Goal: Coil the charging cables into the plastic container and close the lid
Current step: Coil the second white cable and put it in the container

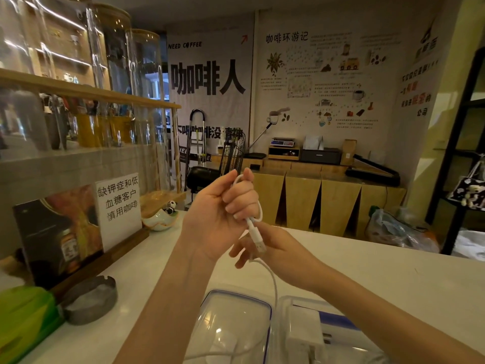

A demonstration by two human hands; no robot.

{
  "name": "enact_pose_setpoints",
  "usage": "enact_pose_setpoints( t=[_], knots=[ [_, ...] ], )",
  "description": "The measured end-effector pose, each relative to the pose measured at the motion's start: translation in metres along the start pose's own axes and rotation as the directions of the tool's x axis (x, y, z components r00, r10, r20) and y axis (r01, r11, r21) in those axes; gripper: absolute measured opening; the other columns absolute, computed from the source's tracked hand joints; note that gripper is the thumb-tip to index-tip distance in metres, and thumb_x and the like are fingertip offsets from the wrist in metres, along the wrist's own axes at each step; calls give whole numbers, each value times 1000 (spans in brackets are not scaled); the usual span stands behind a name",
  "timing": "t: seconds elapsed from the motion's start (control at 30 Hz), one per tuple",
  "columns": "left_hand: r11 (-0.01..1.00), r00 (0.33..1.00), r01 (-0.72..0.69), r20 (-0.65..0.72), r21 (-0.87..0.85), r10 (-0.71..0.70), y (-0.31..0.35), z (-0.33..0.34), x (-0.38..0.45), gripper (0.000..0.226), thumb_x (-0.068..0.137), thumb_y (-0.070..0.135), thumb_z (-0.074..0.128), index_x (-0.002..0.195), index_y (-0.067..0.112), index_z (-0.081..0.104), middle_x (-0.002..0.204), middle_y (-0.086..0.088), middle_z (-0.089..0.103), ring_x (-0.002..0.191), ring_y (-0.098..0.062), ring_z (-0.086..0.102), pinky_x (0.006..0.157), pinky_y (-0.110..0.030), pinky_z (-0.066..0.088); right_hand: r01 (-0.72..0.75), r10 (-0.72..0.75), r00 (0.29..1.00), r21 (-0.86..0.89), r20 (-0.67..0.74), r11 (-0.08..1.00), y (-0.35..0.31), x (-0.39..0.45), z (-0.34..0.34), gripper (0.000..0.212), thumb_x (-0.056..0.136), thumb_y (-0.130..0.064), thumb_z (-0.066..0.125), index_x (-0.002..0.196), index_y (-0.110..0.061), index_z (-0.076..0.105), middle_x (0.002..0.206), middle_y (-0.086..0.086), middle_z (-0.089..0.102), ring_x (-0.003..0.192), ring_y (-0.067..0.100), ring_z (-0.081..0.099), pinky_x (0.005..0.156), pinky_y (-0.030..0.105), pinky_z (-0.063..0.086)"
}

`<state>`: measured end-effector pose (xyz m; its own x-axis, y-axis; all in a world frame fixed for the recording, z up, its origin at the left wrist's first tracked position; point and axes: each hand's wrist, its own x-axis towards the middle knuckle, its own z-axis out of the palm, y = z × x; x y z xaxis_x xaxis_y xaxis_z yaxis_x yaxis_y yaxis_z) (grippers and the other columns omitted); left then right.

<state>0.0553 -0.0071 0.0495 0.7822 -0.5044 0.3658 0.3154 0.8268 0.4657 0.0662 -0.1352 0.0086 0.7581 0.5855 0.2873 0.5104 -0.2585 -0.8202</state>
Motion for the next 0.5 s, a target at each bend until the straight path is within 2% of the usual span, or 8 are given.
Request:
enact_pose_setpoints(
  t=[0.17,0.27,0.37,0.43,0.5],
  knots=[
    [994,993,-102,70,27,100,3,-2,0,27,90,19,38,89,0,58,51,-1,46,43,-11,42,44,-20,37,-10,25,990,-113,138,994,-5,-17,5,18,87,-22,54,103,-21,61,99,-8,69,97,2,62,92,21,45],
    [982,985,-165,55,88,160,8,-3,-2,29,90,19,36,86,2,59,50,1,47,42,-10,43,43,-19,39,-24,42,987,-113,157,993,-3,-24,8,15,88,-23,52,100,-23,61,100,-10,67,99,2,60,94,26,46],
    [926,954,-290,3,241,298,14,0,-5,31,94,21,32,85,6,58,47,5,47,41,-5,42,41,-15,39,-30,45,989,-107,140,994,-6,-31,8,9,91,-25,48,92,-25,57,89,-5,64,87,10,63,91,35,50],
    [861,924,-335,-47,383,380,16,1,-4,32,97,20,27,88,7,54,46,7,47,41,-4,42,41,-14,39,2,20,991,-163,135,987,-12,-36,10,11,92,-27,45,93,-24,55,79,-2,59,72,13,59,80,37,51],
    [782,905,-319,-73,536,419,14,-1,-4,31,97,18,26,91,6,54,48,6,49,42,-4,44,42,-15,41,33,-10,994,-220,109,975,-21,-40,11,12,92,-29,44,97,-26,55,72,-3,54,64,10,52,69,36,52]
  ],
)
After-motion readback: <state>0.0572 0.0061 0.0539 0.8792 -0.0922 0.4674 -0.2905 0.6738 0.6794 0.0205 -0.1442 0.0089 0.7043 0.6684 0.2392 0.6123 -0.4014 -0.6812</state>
